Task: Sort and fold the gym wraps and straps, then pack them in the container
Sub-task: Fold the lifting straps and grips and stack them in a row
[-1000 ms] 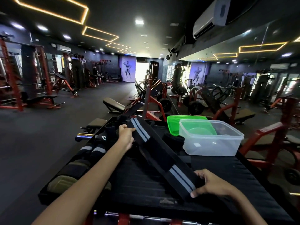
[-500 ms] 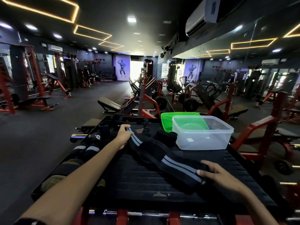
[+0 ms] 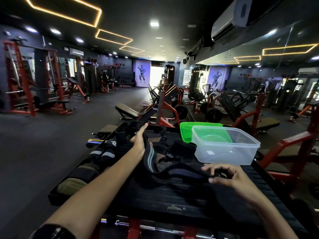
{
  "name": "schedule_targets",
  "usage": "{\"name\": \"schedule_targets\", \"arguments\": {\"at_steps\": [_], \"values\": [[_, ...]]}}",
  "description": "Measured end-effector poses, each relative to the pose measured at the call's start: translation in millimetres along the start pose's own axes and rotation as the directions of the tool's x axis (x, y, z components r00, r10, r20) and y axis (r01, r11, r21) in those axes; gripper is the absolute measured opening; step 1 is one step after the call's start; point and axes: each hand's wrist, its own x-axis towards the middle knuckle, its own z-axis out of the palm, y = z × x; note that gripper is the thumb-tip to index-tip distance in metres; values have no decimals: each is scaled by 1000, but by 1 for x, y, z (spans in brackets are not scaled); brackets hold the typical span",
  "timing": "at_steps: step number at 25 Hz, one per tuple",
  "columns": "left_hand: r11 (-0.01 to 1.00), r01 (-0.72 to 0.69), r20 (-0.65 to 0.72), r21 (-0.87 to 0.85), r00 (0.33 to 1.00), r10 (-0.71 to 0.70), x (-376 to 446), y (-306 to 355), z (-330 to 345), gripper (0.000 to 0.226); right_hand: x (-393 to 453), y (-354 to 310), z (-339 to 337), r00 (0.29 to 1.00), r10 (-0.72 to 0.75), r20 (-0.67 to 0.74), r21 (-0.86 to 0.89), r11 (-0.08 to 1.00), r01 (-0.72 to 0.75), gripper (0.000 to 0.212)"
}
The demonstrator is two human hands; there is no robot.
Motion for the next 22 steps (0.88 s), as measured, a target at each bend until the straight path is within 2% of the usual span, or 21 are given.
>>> {"name": "schedule_targets", "arguments": {"at_steps": [2, 3, 4, 5, 7, 8, 10, 11, 13, 14, 15, 16, 17, 18, 19, 21, 22], "values": [[997, -43, 71, 71, 997, 38, -27, 3, 10, 22, -6, -5, 0, 967, 28, 255, -177, 984, 18, 25], [992, -34, 107, 121, 994, 21, -36, 0, 15, 10, -9, -5, 1, 944, 61, 324, -267, 963, 29, 24], [983, -28, 116, 183, 993, 6, -35, -4, 16, 13, -11, 0, 2, 937, 73, 341, -358, 932, 58, 26], [969, -51, 122, 243, 992, 22, -32, -7, 15, 17, -12, 4, 3, 952, 59, 301, -437, 895, 83, 32], [872, -176, 138, 458, 982, 126, -24, -11, 13, 24, -12, 12, 5, 981, 4, 194, -544, 832, 104, 46], [744, -239, 161, 624, 971, 176, -22, -10, 12, 30, -13, 15, 7, 984, -22, 177, -579, 806, 122, 49], [294, -277, 200, 915, 943, 265, -21, -3, 7, 44, -14, 15, 16, 975, -56, 217, -638, 748, 185, 39], [118, -227, 186, 967, 940, 285, -22, 2, 5, 56, -14, 15, 20, 963, -75, 258, -661, 713, 232, 34], [-118, -82, 106, 990, 972, 208, -28, 10, 2, 68, -12, 18, 27, 936, -86, 342, -690, 653, 313, 35], [-202, -31, 51, 979, 994, 98, -38, 16, 1, 59, -9, 19, 30, 927, -82, 366, -701, 631, 332, 35], [-208, 4, -15, 978, 999, -52, -45, 18, 1, 44, -6, 20, 33, 925, -81, 370, -712, 616, 338, 33], [-157, 20, -46, 987, 986, -161, -49, 17, 0, 30, -3, 19, 35, 927, -84, 365, -724, 600, 339, 29], [-82, -2, -14, 997, 980, -196, -50, 16, -4, 20, 0, 18, 38, 929, -83, 360, -739, 583, 338, 26], [-3, -69, 68, 998, 987, -149, -47, 16, -8, 16, 3, 17, 40, 932, -86, 352, -754, 563, 337, 24], [65, -192, 194, 979, 981, -28, -42, 17, -12, 16, 6, 15, 42, 934, -103, 343, -764, 548, 341, 23], [208, -447, 403, 870, 888, 224, -33, 22, -15, 13, 6, 11, 45, 932, -155, 327, -773, 523, 358, 26], [271, -536, 448, 800, 833, 326, -32, 24, -14, 13, 6, 9, 46, 926, -189, 328, -778, 502, 378, 28]]}}
